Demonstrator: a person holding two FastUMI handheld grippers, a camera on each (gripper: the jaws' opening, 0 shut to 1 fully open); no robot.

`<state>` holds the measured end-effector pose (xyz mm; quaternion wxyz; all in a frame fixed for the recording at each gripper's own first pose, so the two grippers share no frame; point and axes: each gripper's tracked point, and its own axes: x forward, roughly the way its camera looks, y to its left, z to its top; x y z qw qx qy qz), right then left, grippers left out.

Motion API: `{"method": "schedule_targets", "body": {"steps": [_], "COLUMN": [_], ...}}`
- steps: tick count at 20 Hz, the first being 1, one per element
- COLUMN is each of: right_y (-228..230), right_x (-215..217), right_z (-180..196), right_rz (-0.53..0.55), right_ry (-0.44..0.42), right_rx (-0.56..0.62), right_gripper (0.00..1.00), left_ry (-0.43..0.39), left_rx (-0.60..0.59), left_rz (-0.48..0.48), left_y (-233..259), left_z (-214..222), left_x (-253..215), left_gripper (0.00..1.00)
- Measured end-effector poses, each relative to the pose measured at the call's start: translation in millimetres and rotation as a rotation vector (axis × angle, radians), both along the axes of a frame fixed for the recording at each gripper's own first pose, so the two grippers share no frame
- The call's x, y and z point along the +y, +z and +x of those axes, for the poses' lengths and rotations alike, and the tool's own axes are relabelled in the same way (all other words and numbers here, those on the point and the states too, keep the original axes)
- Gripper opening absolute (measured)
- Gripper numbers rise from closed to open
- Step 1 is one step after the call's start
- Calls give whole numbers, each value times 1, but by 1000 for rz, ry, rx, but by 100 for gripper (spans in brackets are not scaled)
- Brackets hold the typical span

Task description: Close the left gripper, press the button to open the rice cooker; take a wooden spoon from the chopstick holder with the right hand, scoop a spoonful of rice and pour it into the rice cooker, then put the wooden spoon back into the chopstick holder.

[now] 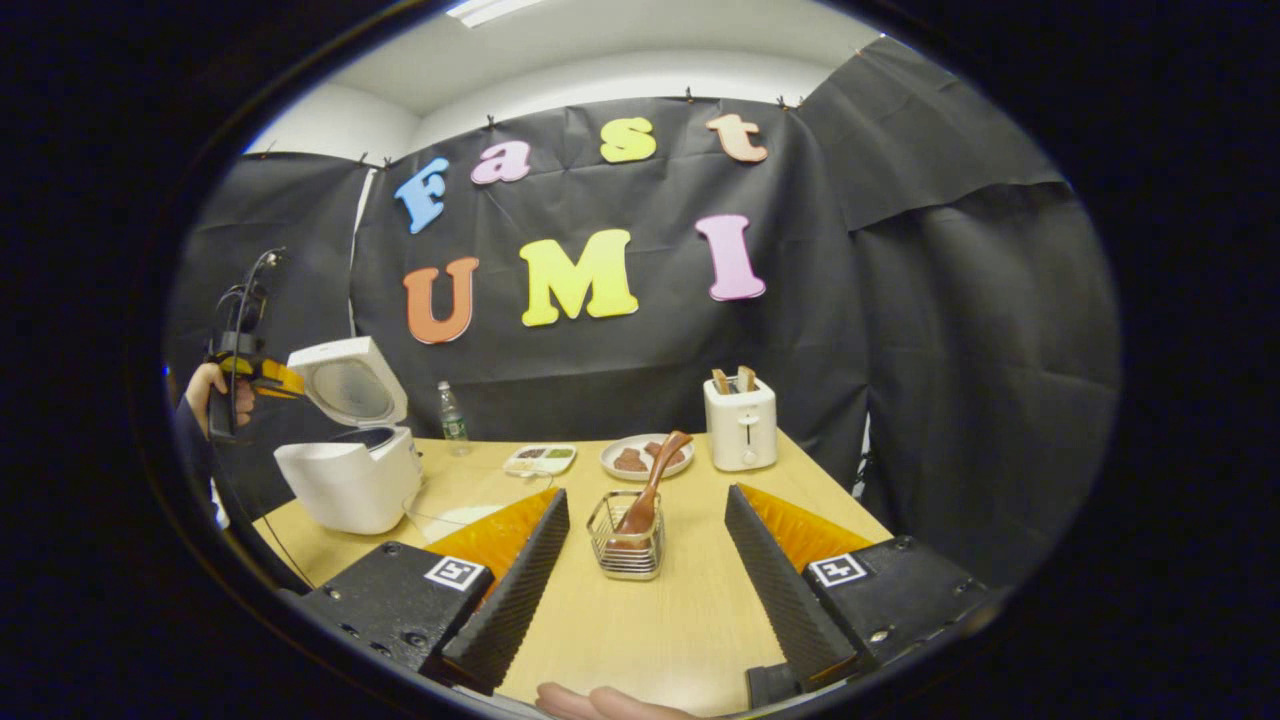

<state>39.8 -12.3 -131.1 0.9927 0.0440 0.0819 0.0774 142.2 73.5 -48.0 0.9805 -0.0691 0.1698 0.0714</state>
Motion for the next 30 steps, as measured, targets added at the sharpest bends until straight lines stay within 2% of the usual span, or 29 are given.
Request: {"method": "schedule_targets", "body": {"steps": [1, 2, 5, 6, 11, 14, 16, 17, 18, 23, 26, 27, 28, 29, 30], "right_y": [0, 0, -2, -3, -7, -19, -38, -46, -55, -86, -99, -101, -104, -114, -124], "right_x": [3, 7, 18, 18, 12, 18, 25, 25, 24, 28, 28, 32, 37, 36, 31], "right_z": [2, 4, 16, 23, 68, 97, 119, 131, 142, 183, 206, 212, 218, 224, 228], "right_rz": [7, 17, 55, 64, 38, 40, 32, 32, 39, 70, 128, 171, 192, 172, 133], "right_ry": [3, 9, 24, 21, -28, -15, 12, 18, 21, 54, 26, 26, 41, 25, -1], "right_rx": [-3, -10, -23, -31, -52, -23, 29, 60, 95, 222, 296, 319, 340, 375, 407], "right_gripper": [100, 100, 97, 100, 100, 100, 100, 95, 100, 100, 95, 87, 91, 84, 84], "left_ry": [12, 4, -33, -40, -108, -121, -128, -121, -116, -21, -36, -46, -56, -57, -55], "left_rx": [-21, -50, -137, -149, -215, -269, -306, -326, -336, -354, -369, -372, -361, -353, -357], "left_rz": [11, 14, -18, -19, -68, -39, 6, 17, 19, 83, 83, 109, 149, 192, 223], "left_y": [7, 15, 26, 27, 30, 35, 33, 34, 34, 18, 15, 15, 12, 9, 12], "left_z": [-11, -21, -56, -68, -130, -158, -175, -183, -190, -222, -233, -234, -235, -236, -237], "left_x": [3, -1, -18, -21, -41, -40, -41, -40, -41, -24, -32, -33, -34, -32, -29], "left_gripper": [24, 37, 98, 94, 94, 94, 94, 94, 94, 94, 94, 94, 94, 94, 94]}}
